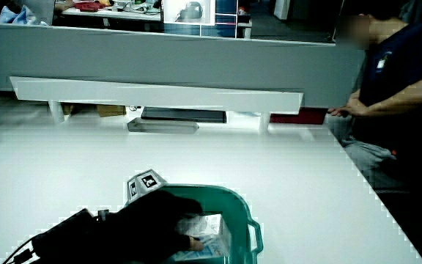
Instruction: Place milk into plate
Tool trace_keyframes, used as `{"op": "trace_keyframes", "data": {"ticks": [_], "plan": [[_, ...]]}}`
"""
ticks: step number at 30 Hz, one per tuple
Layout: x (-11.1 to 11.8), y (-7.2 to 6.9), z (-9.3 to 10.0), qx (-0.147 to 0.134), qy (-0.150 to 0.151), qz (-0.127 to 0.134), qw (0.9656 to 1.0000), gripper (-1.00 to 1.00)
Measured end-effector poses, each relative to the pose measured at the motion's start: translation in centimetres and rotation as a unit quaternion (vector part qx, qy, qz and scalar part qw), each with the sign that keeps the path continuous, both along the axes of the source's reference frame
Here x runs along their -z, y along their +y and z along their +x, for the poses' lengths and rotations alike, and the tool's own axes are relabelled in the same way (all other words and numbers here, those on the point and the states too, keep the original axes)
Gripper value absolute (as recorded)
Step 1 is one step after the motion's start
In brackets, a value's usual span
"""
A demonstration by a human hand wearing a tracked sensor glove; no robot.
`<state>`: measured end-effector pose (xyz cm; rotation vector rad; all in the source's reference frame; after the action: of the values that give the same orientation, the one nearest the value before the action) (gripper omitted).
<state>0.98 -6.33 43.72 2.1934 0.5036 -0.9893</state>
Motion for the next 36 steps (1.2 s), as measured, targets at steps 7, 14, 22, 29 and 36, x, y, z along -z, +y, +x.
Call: {"op": "trace_keyframes", "data": {"ticks": [7,14,22,29,36], "plan": [[0.3,0.1,0.7,-0.018,-0.049,-0.002,0.9986,0.00],[0.2,0.2,1.1,-0.025,-0.070,-0.010,0.9972,0.00],[-0.4,0.4,1.4,-0.038,-0.084,-0.003,0.9957,-0.11],[1.1,0.2,0.7,-0.023,-0.076,0.004,0.9968,-0.47],[5.2,1.4,0.1,-0.045,-0.104,0.062,0.9916,-0.84]]}}
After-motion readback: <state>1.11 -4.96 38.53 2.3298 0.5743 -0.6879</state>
